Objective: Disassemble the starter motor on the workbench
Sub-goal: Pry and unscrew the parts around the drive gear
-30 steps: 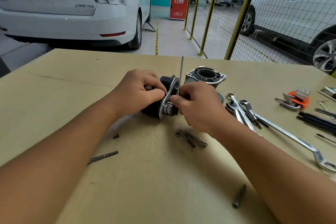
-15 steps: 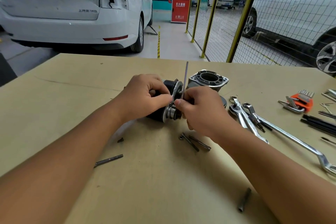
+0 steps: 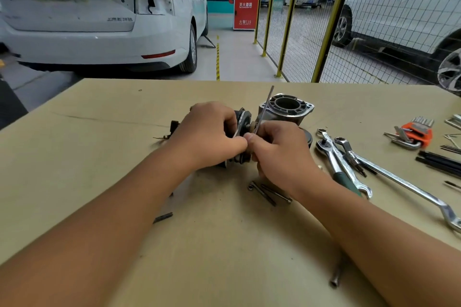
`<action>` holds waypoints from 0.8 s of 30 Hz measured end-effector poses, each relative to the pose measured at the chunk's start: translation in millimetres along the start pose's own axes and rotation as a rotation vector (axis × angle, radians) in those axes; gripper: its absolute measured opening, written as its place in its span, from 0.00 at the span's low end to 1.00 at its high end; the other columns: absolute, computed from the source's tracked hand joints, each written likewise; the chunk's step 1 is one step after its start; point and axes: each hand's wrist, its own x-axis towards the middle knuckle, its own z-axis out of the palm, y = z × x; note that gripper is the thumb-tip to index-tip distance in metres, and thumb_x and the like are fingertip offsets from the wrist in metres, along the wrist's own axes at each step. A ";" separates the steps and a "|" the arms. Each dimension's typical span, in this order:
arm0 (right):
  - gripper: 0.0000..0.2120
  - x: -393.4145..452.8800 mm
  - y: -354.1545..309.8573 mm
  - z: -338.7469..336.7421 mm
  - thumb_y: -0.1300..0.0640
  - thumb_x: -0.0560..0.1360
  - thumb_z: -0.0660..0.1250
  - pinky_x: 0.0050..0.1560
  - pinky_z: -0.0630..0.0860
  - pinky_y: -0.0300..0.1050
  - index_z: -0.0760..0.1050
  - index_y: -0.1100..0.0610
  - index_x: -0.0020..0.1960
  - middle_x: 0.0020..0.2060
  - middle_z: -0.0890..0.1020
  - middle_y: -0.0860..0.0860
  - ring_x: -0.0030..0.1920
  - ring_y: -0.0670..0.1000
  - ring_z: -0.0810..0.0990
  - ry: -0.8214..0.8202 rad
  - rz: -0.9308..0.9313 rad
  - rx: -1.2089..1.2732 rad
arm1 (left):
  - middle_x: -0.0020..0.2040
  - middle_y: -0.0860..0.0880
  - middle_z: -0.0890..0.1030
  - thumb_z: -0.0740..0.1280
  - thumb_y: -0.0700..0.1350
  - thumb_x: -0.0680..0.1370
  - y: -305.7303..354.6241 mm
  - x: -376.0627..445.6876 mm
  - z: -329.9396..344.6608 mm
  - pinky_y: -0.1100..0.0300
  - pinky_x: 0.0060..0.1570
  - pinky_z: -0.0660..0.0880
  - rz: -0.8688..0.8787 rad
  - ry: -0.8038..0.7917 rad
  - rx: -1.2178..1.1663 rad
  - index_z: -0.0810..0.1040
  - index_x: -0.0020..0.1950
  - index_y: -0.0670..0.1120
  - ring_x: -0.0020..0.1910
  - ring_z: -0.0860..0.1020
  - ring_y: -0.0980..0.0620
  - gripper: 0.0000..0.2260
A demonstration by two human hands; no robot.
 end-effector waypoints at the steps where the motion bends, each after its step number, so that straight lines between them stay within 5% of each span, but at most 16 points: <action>1: 0.15 -0.2 0.8 0.2 0.55 0.79 0.68 0.39 0.79 0.60 0.76 0.60 0.36 0.31 0.79 0.58 0.34 0.63 0.79 -0.018 -0.009 -0.016 | 0.35 0.55 0.78 0.67 0.57 0.62 0.5 -0.4 0.8 0.50 0.41 0.79 -0.015 0.020 -0.008 0.76 0.32 0.53 0.37 0.77 0.53 0.09; 8: 0.13 4.6 5.2 -6.1 0.55 0.80 0.69 0.39 0.79 0.58 0.75 0.57 0.37 0.32 0.79 0.57 0.33 0.59 0.78 -0.126 -0.050 -0.029 | 0.32 0.55 0.80 0.70 0.58 0.62 0.7 -0.5 2.2 0.61 0.33 0.74 -0.074 0.042 -0.047 0.80 0.32 0.53 0.34 0.78 0.58 0.09; 11: 0.14 5.5 3.6 -6.7 0.54 0.80 0.69 0.38 0.79 0.57 0.75 0.55 0.37 0.32 0.78 0.56 0.32 0.56 0.76 -0.150 -0.047 -0.045 | 0.33 0.58 0.82 0.77 0.51 0.66 -1.6 0.2 -1.8 0.67 0.24 0.71 -0.132 0.009 -0.123 0.84 0.33 0.53 0.33 0.79 0.62 0.05; 16: 0.14 6.1 -0.1 -3.2 0.53 0.79 0.70 0.33 0.68 0.42 0.75 0.53 0.36 0.31 0.78 0.51 0.31 0.48 0.73 -0.144 -0.052 -0.116 | 0.31 0.52 0.83 0.80 0.42 0.66 -1.6 1.8 -6.2 0.56 0.37 0.76 -0.225 -0.045 -0.229 0.85 0.32 0.50 0.34 0.79 0.53 0.06; 20: 0.14 5.3 -1.6 0.6 0.52 0.78 0.71 0.31 0.66 0.40 0.75 0.51 0.35 0.30 0.78 0.48 0.29 0.45 0.73 -0.106 -0.026 -0.108 | 0.34 0.47 0.84 0.80 0.42 0.65 -1.5 0.3 -10.8 0.46 0.43 0.80 -0.248 -0.072 -0.274 0.86 0.34 0.47 0.36 0.79 0.50 0.04; 24: 0.13 3.4 -2.2 2.8 0.53 0.78 0.72 0.34 0.69 0.43 0.77 0.53 0.36 0.30 0.78 0.51 0.29 0.50 0.72 -0.133 0.044 0.020 | 0.37 0.40 0.84 0.79 0.37 0.67 -1.2 -0.8 -14.3 0.50 0.41 0.77 -0.278 -0.100 -0.321 0.86 0.35 0.44 0.36 0.78 0.52 0.04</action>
